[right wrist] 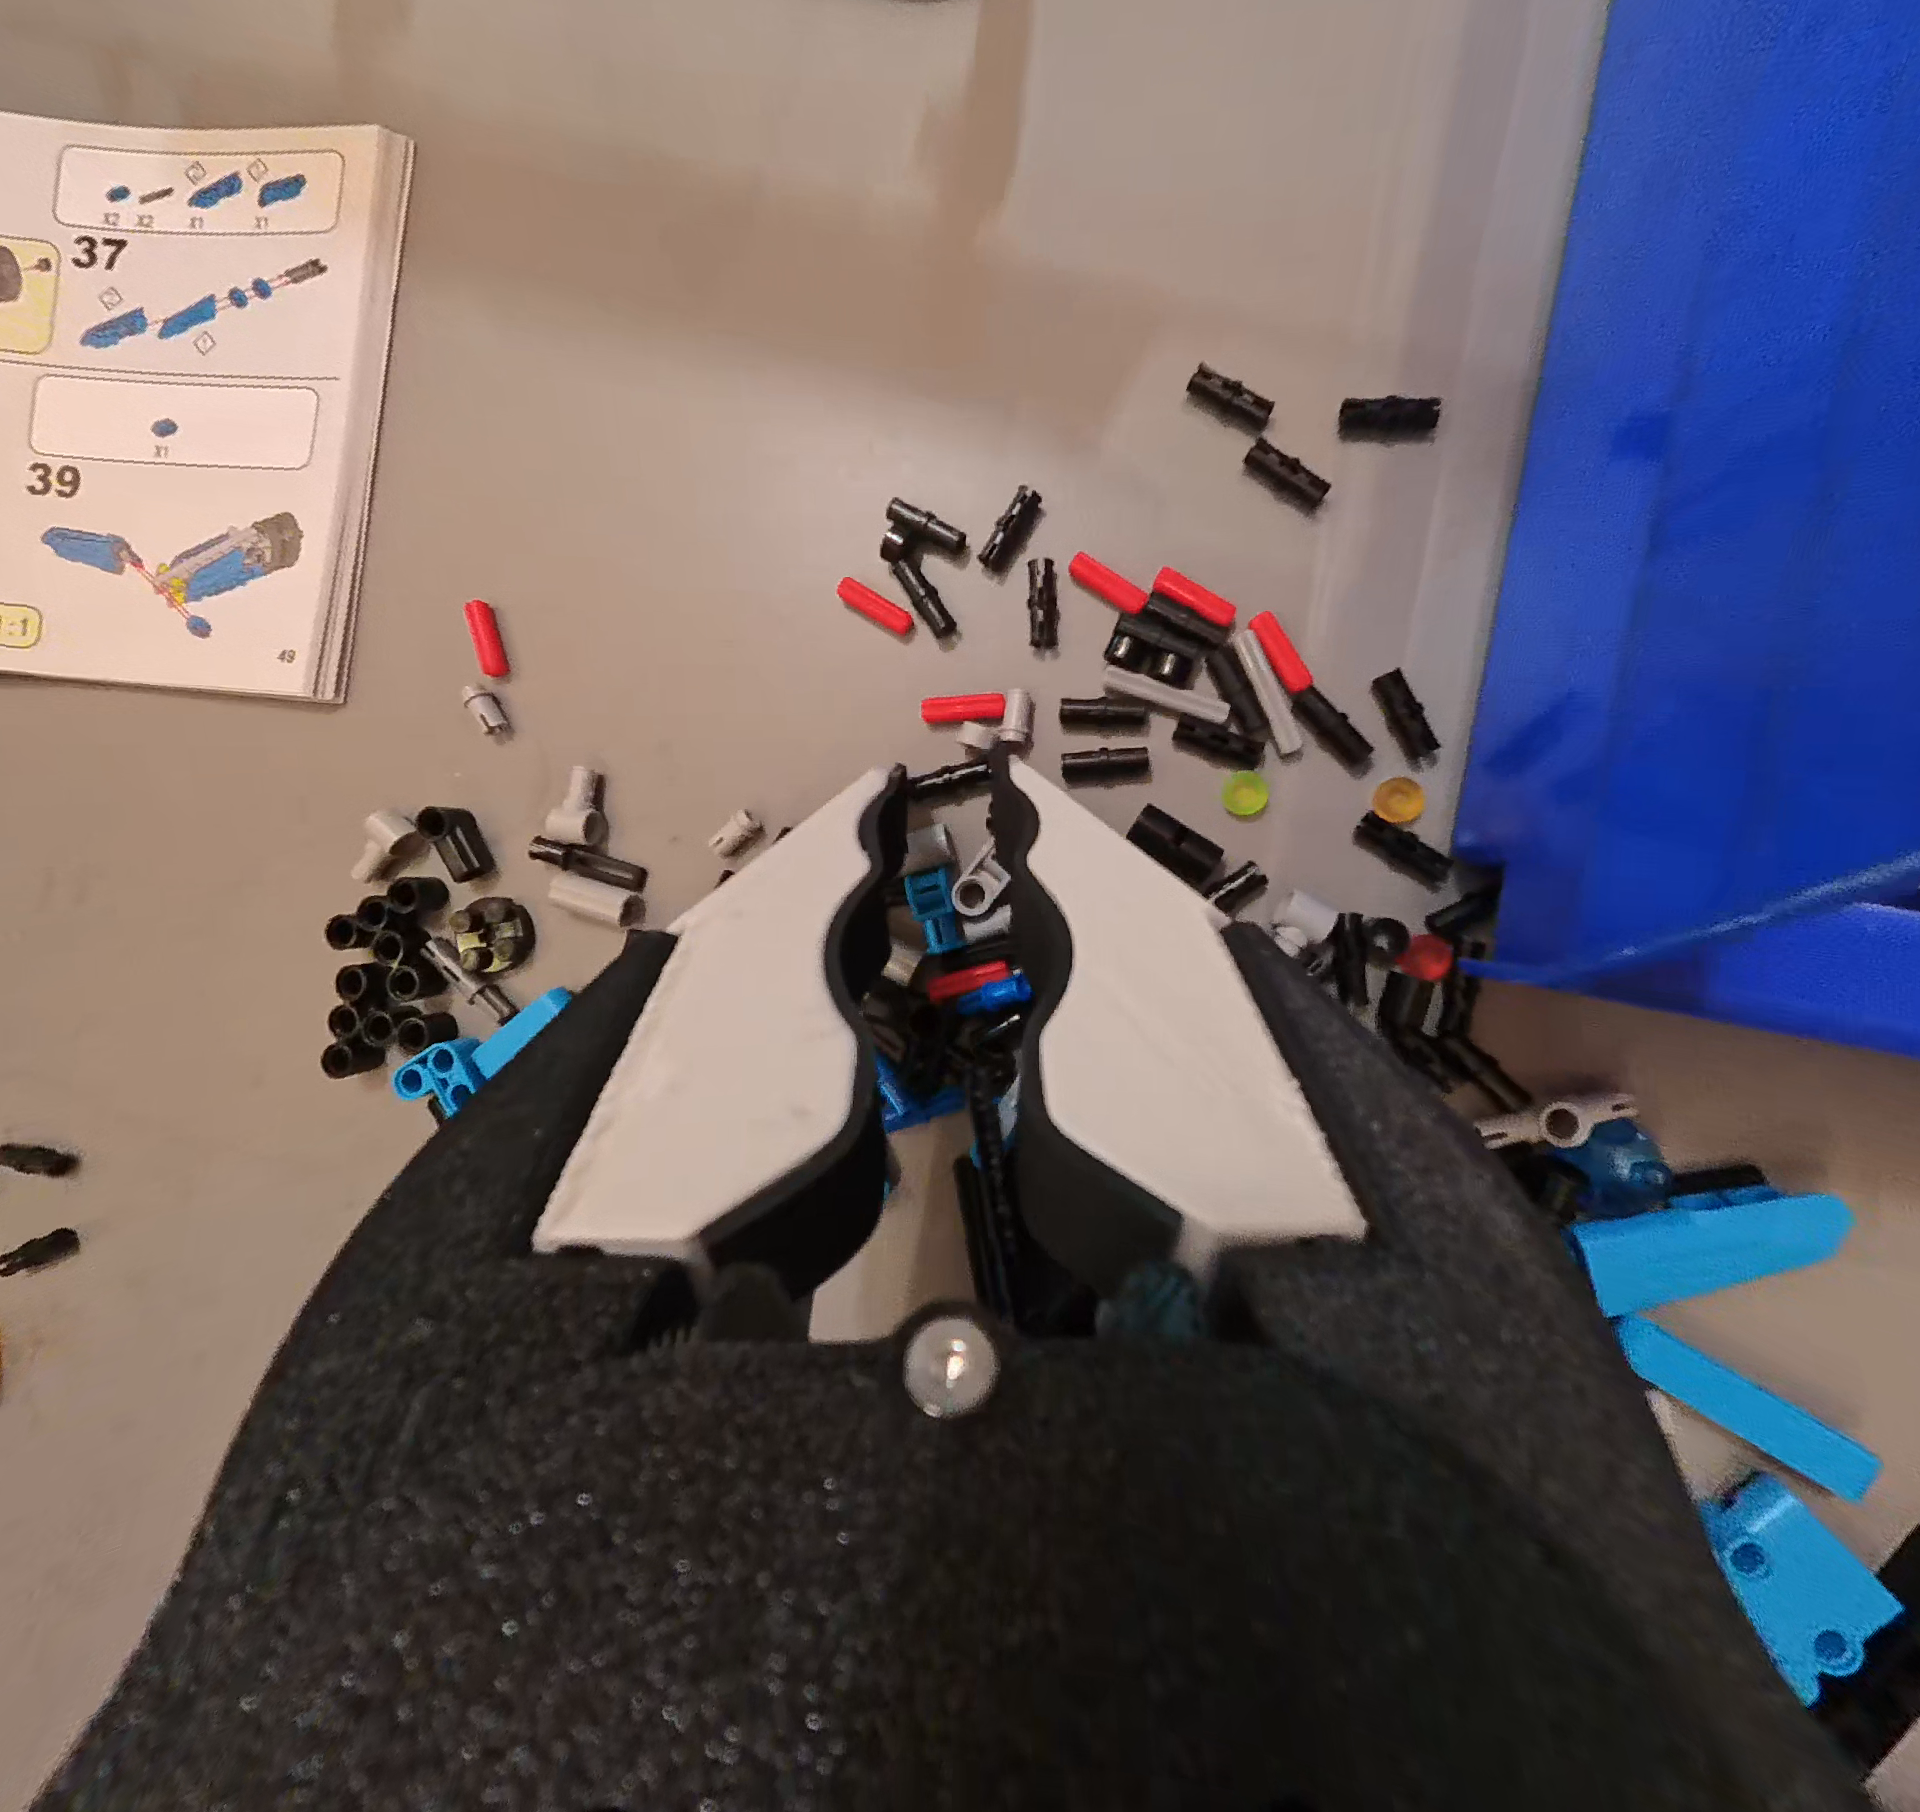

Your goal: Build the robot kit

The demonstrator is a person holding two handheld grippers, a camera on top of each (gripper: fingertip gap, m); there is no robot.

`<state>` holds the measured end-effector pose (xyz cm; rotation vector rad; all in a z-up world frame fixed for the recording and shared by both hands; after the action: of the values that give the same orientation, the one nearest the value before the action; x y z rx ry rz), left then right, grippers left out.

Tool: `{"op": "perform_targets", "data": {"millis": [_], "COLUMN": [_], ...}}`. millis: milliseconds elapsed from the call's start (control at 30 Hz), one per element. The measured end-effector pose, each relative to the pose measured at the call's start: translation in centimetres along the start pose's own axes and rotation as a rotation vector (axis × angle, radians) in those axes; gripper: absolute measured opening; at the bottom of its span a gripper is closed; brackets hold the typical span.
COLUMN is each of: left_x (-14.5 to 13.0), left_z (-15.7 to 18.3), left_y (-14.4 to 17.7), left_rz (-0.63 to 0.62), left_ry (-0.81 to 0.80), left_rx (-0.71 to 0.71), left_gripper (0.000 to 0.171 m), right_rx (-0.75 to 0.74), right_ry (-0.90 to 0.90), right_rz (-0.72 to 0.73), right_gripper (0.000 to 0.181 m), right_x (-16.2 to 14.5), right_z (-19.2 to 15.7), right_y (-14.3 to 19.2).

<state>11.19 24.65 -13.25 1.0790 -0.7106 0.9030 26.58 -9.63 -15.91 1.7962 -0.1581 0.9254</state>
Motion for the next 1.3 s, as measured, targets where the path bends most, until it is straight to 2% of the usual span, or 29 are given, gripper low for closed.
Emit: {"op": "perform_targets", "data": {"millis": [233,300,367,433,533,600,700,800,933,1000,1067,1133,1233,1300], "left_x": [0.0,0.0,0.0,0.0,-0.1,-0.1,-0.1,0.0,-0.1,-0.1,-0.1,0.0,0.1,0.0], "left_z": [0.0,0.0,0.0,0.0,0.0,0.0,0.0,-0.1,0.1,0.1,0.2,0.2,0.2,0.2], "left_y": [0.0,0.0,0.0,0.0,-0.1,-0.1,-0.1,-0.1,-0.1,-0.1,-0.1,0.0,0.0,0.0], "left_rz": [0.001,0.002,0.002,0.0,-0.004,-0.006,-0.005,-0.003,-0.005,-0.007,-0.005,-0.002,0.0,-0.003], "left_ry": [0.001,0.002,0.003,0.004,0.001,0.0,0.002,0.004,0.002,0.001,0.003,0.005,0.009,0.007], "left_rx": [-0.001,-0.001,-0.001,-0.002,-0.002,-0.001,-0.002,-0.001,-0.005,-0.008,-0.011,-0.01,-0.012,-0.013], "left_gripper": [0.042,0.042,0.042,0.042,0.042,0.042,0.042,0.042,0.042,0.042,0.042,0.042,0.042,0.042], "right_rx": [0.029,0.105,0.268,0.455,0.675,0.722,0.745,0.698,0.675,0.678,0.687,0.553,0.183,0.131], "right_ry": [0.001,-0.012,0.027,0.122,0.352,0.499,0.639,0.691,0.714,0.677,0.592,0.485,0.214,0.09], "right_rz": [0.011,0.045,0.093,0.105,0.038,-0.035,-0.15,-0.19,-0.172,-0.134,-0.04,0.078,0.167,0.183], "right_gripper": [0.016,0.016,0.016,0.016,0.016,0.016,0.016,0.016,0.021,0.03,0.03,0.026,0.025,0.024], "right_x": [-0.1,0.2,0.6,0.4,-1.4,-3.0,-5.1,-5.9,-5.8,-5.1,-3.3,-0.9,1.5,1.4], "right_z": [-0.5,-1.4,-3.7,-6.9,-12.1,-14.4,-16.1,-16.2,-16.1,-15.8,-14.6,-11.2,-3.5,-1.1], "right_y": [0.7,1.3,2.1,3.0,3.9,3.6,3.1,2.3,2.4,2.8,3.9,4.3,3.8,3.8]}}
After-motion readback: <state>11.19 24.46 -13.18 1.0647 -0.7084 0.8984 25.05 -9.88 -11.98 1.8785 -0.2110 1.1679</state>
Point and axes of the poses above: each gripper's, where its closed fingertips meet, y back along the fingers, x out of its top, z = x × y across the jaws, the point moved 6 cm from there along y, back along the fingers, and after that the axes turned 6 degrees about z, right-handed, at the moved point
